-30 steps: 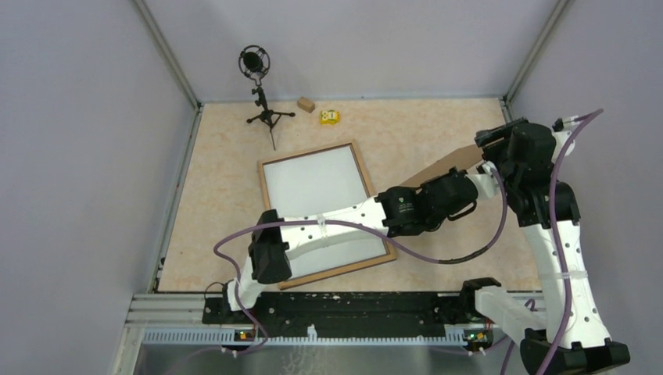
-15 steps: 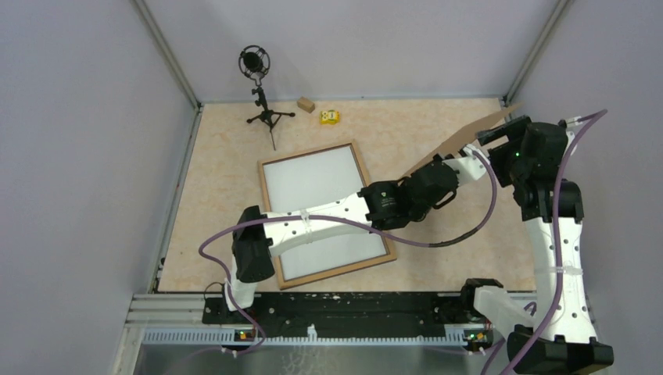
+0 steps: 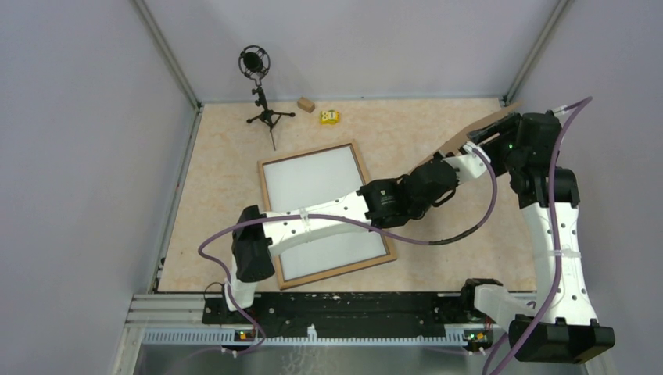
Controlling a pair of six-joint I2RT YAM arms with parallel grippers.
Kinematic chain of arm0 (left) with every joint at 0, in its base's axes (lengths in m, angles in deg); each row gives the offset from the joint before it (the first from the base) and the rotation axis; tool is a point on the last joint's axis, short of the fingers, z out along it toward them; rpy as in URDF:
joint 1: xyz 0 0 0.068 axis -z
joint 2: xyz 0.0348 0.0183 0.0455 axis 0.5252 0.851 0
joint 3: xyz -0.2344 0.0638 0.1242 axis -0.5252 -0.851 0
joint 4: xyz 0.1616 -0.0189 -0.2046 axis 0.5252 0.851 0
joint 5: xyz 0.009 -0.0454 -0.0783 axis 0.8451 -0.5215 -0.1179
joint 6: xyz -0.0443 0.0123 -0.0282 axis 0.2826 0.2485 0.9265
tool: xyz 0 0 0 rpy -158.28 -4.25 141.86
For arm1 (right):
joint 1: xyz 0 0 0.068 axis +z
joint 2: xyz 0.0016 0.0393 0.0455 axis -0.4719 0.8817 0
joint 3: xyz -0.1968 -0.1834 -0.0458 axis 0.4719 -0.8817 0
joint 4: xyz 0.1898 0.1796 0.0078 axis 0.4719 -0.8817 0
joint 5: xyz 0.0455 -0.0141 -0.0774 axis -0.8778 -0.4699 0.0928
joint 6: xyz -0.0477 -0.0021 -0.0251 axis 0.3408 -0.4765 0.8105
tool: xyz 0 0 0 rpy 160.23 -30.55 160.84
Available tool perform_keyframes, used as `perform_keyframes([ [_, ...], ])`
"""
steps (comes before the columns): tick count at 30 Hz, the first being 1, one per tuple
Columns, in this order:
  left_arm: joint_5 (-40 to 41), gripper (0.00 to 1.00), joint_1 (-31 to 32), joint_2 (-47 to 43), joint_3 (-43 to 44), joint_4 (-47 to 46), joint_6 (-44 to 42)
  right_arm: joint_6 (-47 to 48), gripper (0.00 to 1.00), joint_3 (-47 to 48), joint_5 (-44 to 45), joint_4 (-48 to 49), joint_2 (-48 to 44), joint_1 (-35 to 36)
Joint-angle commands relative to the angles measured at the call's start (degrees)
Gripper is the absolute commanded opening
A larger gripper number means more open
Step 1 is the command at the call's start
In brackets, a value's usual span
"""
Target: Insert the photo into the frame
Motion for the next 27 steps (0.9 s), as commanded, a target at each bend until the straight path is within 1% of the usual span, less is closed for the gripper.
perform_keyframes([
  [1,-0.5,0.0,0.1,-0.5,4.7,-6.7,0.3,-1.4,0.61,0.1,4.0,1.1,0.0,1.9],
  [6,-1.7,0.0,0.1,0.1,4.7,-6.4,0.3,-2.7,0.51,-0.7,5.2,1.6,0.9,1.9],
  [8,-2.2,0.0,0.1,0.2,4.8,-6.3,0.1,-2.9,0.46,-0.6,5.8,1.8,1.0,3.4],
  [13,-4.4,0.0,0.2,0.1,5.5,-4.9,0.6,-3.3,0.28,-1.1,6.8,2.2,1.4,3.8],
  [14,-4.9,0.05,0.2,0.0,5.7,-4.3,1.2,-3.5,0.24,-1.3,7.4,2.1,1.3,3.8],
  [15,-5.8,0.15,0.3,-0.4,5.7,-3.8,1.7,-3.8,0.19,-1.5,7.7,2.2,0.9,3.8],
  [17,-7.7,0.47,0.4,-1.6,5.5,-2.3,3.3,-4.3,0.07,-2.0,8.7,2.3,0.0,3.7],
  [18,-8.8,0.57,0.4,-2.4,5.5,-1.2,4.6,-4.5,0.02,-2.1,9.2,2.3,-0.5,3.8],
  [19,-10.1,0.62,0.4,-3.3,5.5,-0.1,5.8,-4.6,0.0,-2.0,9.9,2.3,-0.8,3.6],
  [23,-16.5,0.82,0.4,-8.7,4.9,5.0,11.2,-2.4,0.0,-0.5,9.9,3.1,-1.2,3.3],
  [24,-17.9,0.94,0.3,-10.2,4.5,6.5,12.2,-1.1,0.0,0.2,9.2,3.5,-1.0,2.9],
  [25,-19.0,0.98,0.2,-12.0,4.1,7.8,12.8,0.3,0.0,0.7,8.6,3.9,-0.8,2.5],
  [26,-19.5,0.99,0.2,-13.7,3.7,9.3,13.4,2.2,0.0,1.1,7.4,4.7,-0.6,2.4],
  [27,-19.6,0.99,0.1,-15.5,3.1,10.5,13.6,4.3,0.0,1.4,6.3,5.8,-0.6,0.9],
])
